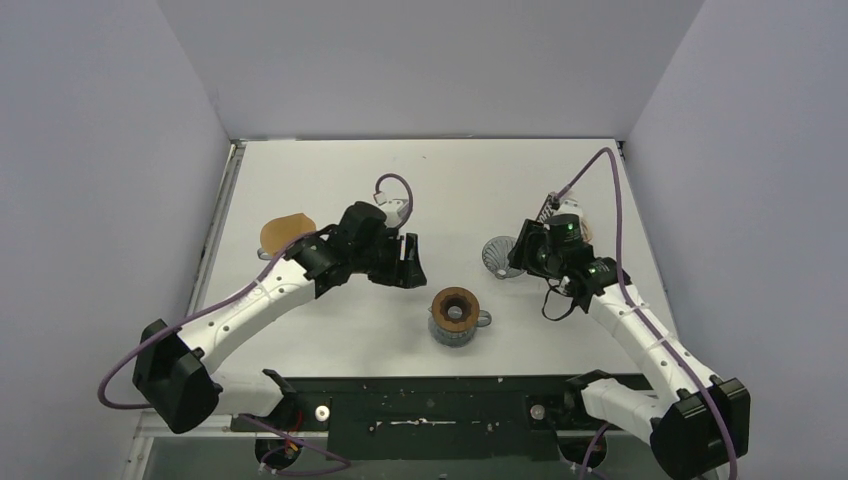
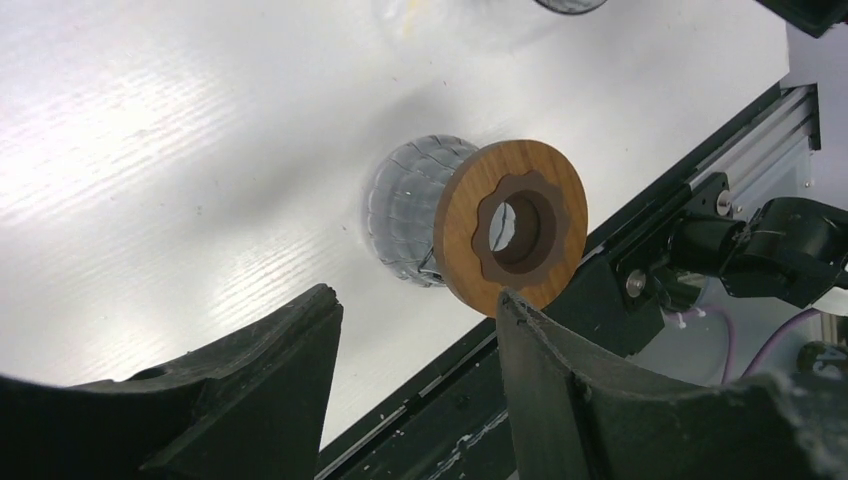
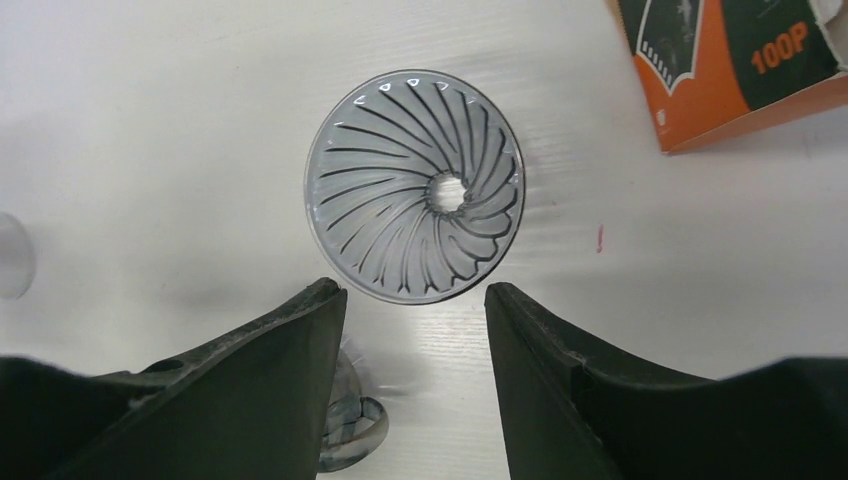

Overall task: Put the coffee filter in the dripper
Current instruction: Pick up the coffee dripper from the center of the board.

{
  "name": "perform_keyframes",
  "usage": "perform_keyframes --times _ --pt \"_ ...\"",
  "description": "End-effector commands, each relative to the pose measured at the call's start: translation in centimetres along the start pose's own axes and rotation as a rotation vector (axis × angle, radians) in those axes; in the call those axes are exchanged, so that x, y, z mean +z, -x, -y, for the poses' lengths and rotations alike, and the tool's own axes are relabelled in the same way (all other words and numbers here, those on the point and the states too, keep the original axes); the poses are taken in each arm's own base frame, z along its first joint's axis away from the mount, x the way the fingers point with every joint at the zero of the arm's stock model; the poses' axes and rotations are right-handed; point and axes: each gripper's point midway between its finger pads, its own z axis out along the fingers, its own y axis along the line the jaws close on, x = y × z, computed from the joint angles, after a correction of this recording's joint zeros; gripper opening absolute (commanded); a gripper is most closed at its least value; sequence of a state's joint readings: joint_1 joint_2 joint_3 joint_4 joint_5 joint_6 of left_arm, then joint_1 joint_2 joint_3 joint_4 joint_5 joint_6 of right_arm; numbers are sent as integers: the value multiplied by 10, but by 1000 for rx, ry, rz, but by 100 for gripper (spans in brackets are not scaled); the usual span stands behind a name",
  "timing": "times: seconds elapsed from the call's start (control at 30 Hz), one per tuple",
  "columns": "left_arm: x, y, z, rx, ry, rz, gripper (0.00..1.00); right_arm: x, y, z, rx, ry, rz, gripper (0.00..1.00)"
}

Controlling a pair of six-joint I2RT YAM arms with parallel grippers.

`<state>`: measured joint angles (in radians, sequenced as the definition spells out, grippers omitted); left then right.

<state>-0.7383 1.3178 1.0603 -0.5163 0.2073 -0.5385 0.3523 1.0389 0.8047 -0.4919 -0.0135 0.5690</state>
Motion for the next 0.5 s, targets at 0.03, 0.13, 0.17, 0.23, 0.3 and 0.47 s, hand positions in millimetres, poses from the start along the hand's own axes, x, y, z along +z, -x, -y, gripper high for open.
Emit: perform_keyframes --times 0.03,0.13,0.17,0.23,0.3,0.47 --pt "-34 40 7 84 1 131 57 10 12 16 32 -56 35 55" --pt "-45 50 2 110 32 162 58 19 5 21 77 -43 6 55" --pt "-47 53 0 120 39 171 58 21 3 23 96 -42 0 55" --pt "-54 58 -3 130 53 191 59 25 0 26 137 -34 -12 55" --pt "-60 64 -5 138 56 218 59 29 -2 31 182 -31 -17 55" --pt "-74 75 -12 147 65 267 60 39 -11 38 288 -13 -42 51"
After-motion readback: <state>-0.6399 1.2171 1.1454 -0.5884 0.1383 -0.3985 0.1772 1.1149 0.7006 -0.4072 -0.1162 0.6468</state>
